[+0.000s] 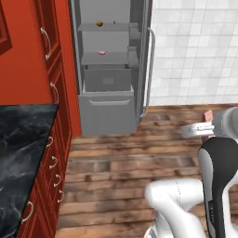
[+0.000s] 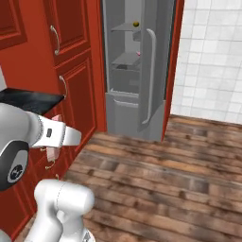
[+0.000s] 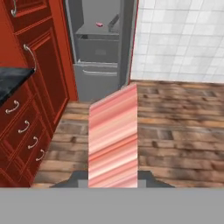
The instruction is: Transport the steak and lemon to the fridge. Place the steak on the rack containing meat and place the lemon on the rack containing the vegetable, ensuring meats and vegetables are on different racks.
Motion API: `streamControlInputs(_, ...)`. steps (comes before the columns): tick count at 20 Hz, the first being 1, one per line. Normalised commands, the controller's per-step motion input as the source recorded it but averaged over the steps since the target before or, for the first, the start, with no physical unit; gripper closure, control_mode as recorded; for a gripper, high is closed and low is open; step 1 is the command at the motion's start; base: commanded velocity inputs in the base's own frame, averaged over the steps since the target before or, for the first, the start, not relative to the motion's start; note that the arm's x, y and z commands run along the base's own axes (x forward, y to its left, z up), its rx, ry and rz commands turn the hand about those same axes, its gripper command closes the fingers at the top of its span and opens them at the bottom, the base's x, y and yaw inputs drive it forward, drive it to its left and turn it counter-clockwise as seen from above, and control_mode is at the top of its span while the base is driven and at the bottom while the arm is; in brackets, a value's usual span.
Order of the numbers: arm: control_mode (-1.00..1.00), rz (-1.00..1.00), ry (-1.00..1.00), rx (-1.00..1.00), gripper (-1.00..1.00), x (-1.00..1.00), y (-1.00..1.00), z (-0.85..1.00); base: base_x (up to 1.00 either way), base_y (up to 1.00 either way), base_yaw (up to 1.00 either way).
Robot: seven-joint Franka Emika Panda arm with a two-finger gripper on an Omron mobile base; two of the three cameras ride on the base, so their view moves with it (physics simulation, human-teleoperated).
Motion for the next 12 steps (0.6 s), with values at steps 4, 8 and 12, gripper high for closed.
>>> streamControlInputs(4, 1.0, 0.0, 0.0, 0.0, 1.0, 0.0, 0.0, 0.0, 1.0, 0.44, -0.17)
streamControlInputs(8, 1.0, 0.0, 0.0, 0.0, 1.0, 0.0, 0.0, 0.0, 1.0, 0.42, -0.17)
streamControlInputs(12, 1.0, 0.0, 0.0, 0.0, 1.0, 0.0, 0.0, 0.0, 1.0, 0.44, -0.16)
